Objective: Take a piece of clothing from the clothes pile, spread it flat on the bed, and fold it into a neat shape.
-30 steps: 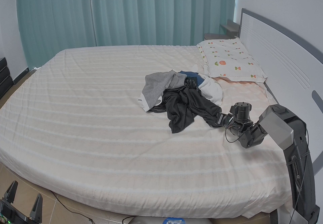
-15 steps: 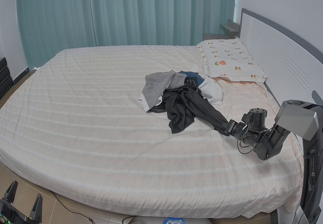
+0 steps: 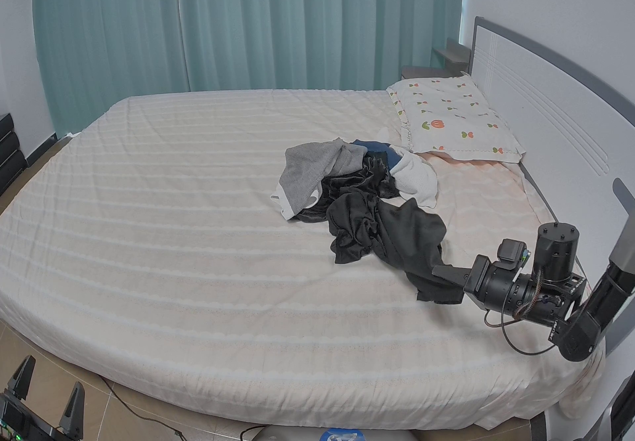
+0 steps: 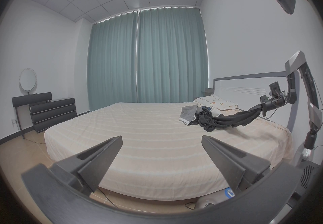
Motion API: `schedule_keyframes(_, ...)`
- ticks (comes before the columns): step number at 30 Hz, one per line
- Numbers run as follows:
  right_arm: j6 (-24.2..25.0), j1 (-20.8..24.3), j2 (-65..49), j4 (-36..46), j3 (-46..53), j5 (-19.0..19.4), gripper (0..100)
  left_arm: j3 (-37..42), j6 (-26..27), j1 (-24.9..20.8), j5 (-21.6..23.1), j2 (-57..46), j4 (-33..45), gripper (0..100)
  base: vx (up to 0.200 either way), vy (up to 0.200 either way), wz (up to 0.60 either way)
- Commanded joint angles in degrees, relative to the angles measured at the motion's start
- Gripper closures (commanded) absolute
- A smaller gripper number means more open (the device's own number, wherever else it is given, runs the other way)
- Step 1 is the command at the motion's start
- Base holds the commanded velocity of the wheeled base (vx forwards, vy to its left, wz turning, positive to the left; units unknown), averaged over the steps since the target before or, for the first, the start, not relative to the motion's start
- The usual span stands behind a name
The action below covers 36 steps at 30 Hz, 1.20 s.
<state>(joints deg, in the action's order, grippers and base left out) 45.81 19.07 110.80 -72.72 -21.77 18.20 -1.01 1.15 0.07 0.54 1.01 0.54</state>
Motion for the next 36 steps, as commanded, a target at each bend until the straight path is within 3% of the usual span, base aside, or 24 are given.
schedule_keyframes(1, -0.2, 3.26, -7.18, -0.41, 2.52, 1.22, 100, 0.84, 0.08, 0.01, 0.08, -0.05, -0.01, 0, 0.0, 0.0, 0.0)
schedule_keyframes(6, -0.11, 7.21, -10.08, -1.02, 2.35, 1.66, 100, 0.84, 0.08, -1.22, 0.69, 2.24, -0.1, 0, 0.0, 0.0, 0.0)
schedule_keyframes(12, 1.74, 7.04, -16.49, -3.04, 4.19, 2.19, 100, 0.84, 0.08, -1.74, 0.78, 6.28, -0.1, 0, 0.0, 0.0, 0.0)
schedule_keyframes(18, 2.09, 6.86, -18.52, -3.04, 5.25, 3.07, 100, 0.84, 0.44, -1.74, 1.13, 2.94, -0.8, 0, 0.0, 0.0, 0.0)
schedule_keyframes(19, 2.09, 7.13, -18.08, -3.04, 5.25, 3.07, 100, -2.5, -0.97, -2.18, 2.72, 3.47, -3.09, 0, 0.0, 0.0, 0.0)
schedule_keyframes(21, 2.09, 7.39, -17.9, -2.96, 5.42, 3.33, 100, -11.29, -3.78, -2.53, 5.53, 9.71, -7.04, 0, 0.0, 0.0, 0.0)
schedule_keyframes(27, 2.09, 7.39, -17.64, -2.96, 5.95, 3.24, 100, -11.91, 0.0, -5.0, 12.3, 28.96, -7.92, 0, 0.0, 0.0, 0.0)
schedule_keyframes(33, 1.82, 6.95, -17.9, -3.04, 7.01, 2.72, 100, -12.44, 3.51, -10.88, 12.56, 46.54, -13.1, 0, 0.0, 0.0, 0.0)
schedule_keyframes(36, 1.82, 7.39, -17.64, -3.04, 6.74, 2.63, 100, -13.75, 2.11, -14.22, 10.89, 58.23, -19.61, 0, 0.0, 0.0, 0.0)
